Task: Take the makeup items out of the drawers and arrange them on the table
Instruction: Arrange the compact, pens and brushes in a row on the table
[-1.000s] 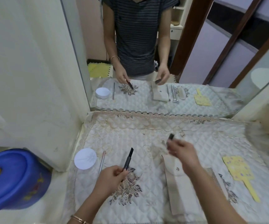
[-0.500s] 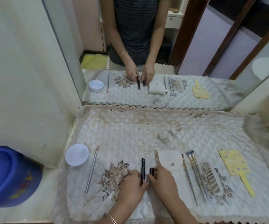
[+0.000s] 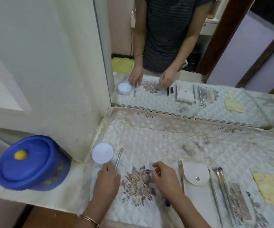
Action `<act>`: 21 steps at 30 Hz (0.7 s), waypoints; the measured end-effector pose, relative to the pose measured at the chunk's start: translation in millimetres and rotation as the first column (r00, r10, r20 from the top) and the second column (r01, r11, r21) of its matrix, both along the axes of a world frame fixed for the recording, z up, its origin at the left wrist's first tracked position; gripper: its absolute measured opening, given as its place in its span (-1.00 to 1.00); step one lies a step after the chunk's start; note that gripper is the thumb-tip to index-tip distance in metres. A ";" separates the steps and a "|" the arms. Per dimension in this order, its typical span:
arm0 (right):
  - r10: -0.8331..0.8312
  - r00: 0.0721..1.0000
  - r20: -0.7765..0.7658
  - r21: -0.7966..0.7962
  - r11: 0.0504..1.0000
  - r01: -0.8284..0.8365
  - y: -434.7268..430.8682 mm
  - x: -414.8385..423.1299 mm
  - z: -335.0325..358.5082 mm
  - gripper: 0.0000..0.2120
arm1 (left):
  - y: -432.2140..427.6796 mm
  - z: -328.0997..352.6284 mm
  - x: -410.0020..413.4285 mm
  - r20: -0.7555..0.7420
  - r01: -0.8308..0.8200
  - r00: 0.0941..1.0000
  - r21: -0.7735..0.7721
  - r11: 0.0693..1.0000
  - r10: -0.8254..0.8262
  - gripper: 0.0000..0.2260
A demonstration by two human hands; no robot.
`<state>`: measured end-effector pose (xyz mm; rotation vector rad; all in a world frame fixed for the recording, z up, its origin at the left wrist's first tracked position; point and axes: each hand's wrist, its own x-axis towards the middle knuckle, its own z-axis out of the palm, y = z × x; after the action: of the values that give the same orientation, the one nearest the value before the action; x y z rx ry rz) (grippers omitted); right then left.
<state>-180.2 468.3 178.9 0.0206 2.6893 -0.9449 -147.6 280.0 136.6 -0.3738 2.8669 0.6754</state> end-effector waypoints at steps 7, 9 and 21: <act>-0.074 0.983 0.169 -0.301 0.946 0.123 -37.0 -8.8 -7.2 -0.83 | -5.7 15.9 0.8 -0.039 0.005 0.999 0.110 0.994 -0.001 -0.92; -0.186 0.906 0.381 -0.548 0.744 0.383 -43.8 -14.7 -1.9 -0.89 | -2.0 22.0 4.1 -0.088 0.066 0.995 0.131 0.989 -0.055 -0.88; -0.475 0.752 0.456 -0.709 0.317 0.630 -4.5 -32.5 21.6 -0.86 | 22.6 46.3 -11.6 -0.045 0.202 0.979 0.240 0.949 -0.197 -0.87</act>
<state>-212.7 463.9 200.6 0.8455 1.7420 -2.2555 -159.2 302.6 182.8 -0.0400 2.7438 0.9802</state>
